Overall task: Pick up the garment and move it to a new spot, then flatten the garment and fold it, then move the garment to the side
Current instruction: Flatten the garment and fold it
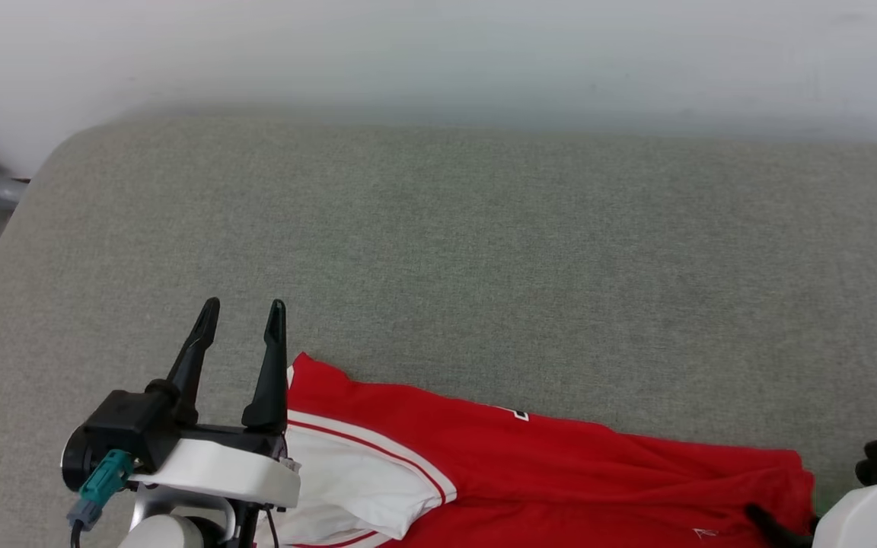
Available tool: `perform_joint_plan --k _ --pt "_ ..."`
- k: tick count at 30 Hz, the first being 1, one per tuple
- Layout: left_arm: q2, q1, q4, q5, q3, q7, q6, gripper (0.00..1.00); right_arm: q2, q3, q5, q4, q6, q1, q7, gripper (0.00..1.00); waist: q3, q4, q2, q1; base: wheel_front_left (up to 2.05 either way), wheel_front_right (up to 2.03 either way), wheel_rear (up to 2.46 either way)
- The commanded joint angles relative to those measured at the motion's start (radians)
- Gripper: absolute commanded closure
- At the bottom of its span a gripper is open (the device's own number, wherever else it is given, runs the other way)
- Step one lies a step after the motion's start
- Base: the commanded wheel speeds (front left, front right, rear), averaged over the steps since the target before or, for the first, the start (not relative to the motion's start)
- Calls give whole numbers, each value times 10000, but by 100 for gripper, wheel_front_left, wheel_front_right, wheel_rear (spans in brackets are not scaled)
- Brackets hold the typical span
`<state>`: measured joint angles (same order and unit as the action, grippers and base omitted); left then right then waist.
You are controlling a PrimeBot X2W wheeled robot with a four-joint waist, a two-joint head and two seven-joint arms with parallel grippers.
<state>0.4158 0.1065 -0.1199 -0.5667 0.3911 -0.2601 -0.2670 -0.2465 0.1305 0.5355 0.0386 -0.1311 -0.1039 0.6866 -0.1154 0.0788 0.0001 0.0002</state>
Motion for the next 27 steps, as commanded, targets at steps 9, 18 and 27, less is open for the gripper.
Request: perform_joint_plan --k 9,18,27 --pt "-417 -152 -185 586 -373 -71 246 0 396 -807 491 1430 4 69 681 55 -533 389 -1 -2 0 0 0" --pt "-567 -451 225 824 -621 -72 424 0 17 -922 626 1110 7 468 239 100 -190 88 -1 -2 0 0 0" --pt "-351 -1040 315 788 -715 -7 292 0 -357 -299 492 935 9 985 348 100 507 -478 -1 -2 0 0 0"
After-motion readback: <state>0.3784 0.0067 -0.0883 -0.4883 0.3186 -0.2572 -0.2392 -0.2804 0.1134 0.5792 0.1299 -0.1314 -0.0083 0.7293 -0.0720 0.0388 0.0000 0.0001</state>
